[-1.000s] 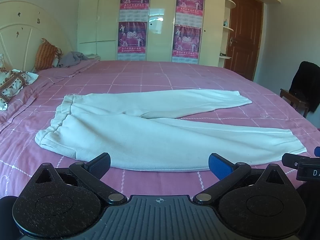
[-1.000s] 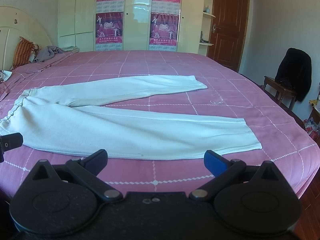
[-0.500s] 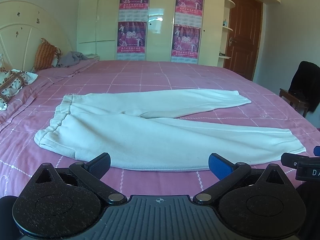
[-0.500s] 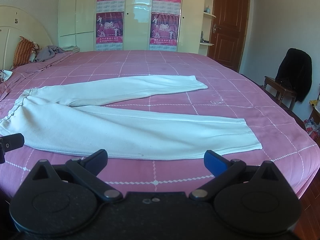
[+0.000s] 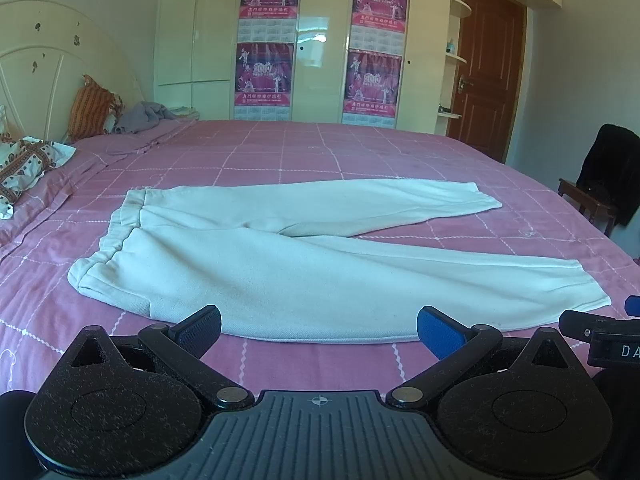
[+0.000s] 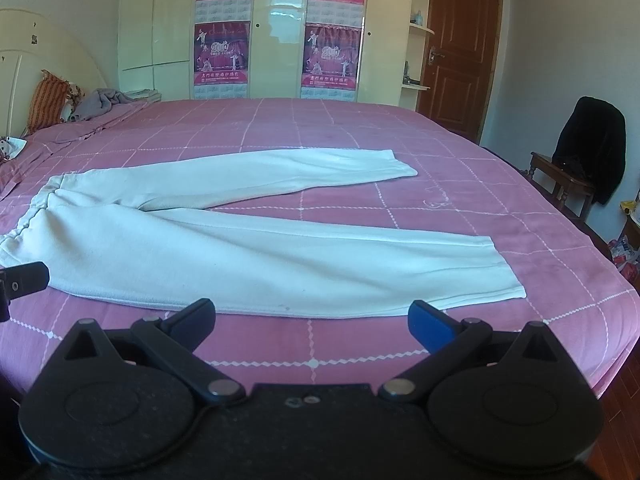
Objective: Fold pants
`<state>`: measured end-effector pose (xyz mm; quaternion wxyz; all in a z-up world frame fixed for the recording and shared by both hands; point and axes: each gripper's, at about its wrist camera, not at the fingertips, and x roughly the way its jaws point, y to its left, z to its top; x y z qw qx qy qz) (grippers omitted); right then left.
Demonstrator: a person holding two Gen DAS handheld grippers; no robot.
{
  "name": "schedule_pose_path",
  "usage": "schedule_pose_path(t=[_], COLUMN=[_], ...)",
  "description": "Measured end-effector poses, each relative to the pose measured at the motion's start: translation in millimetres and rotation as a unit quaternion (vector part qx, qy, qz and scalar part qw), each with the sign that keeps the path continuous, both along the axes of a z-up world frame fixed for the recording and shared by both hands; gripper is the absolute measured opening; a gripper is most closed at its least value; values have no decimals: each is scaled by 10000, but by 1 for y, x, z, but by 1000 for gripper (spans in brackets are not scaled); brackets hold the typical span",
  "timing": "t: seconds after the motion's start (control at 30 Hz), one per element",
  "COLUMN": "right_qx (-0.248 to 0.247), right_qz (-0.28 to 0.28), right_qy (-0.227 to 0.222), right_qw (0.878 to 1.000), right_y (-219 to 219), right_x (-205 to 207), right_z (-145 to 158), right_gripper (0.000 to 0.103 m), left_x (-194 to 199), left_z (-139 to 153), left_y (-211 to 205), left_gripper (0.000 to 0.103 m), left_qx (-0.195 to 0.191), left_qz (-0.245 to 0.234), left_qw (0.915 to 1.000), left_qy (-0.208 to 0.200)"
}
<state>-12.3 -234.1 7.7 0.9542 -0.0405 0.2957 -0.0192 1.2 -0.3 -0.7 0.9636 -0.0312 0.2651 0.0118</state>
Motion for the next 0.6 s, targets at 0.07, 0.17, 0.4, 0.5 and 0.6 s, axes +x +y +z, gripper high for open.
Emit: schedule_pose_path(t=[0.07, 0.17, 0.4, 0.5, 0.6], right_qx=[-9, -8, -9, -13, -8], right_qz=[11, 15, 14, 15, 14], right_qy=[0, -5, -2, -5, -3], right_qw=[10000, 10000, 10000, 10000, 10000], right_y=[0, 1, 1, 1, 1], right_x=[-1, -1, -1, -1, -1], right_z=[0, 0, 0, 0, 1], right_gripper=[103, 103, 103, 103, 103], left_x=[0, 1, 1, 1, 0], left_z=[0, 0, 0, -1, -1], left_y=[0, 0, 0, 0, 1], left_gripper=[103, 103, 103, 103, 103], left_qx=[-9, -9, -20, -29, -12], left_qz=[-7, -5, -9, -5, -14], left_qw=[10000, 10000, 10000, 10000, 10000], left_qy=[-3, -13, -25, -28, -36])
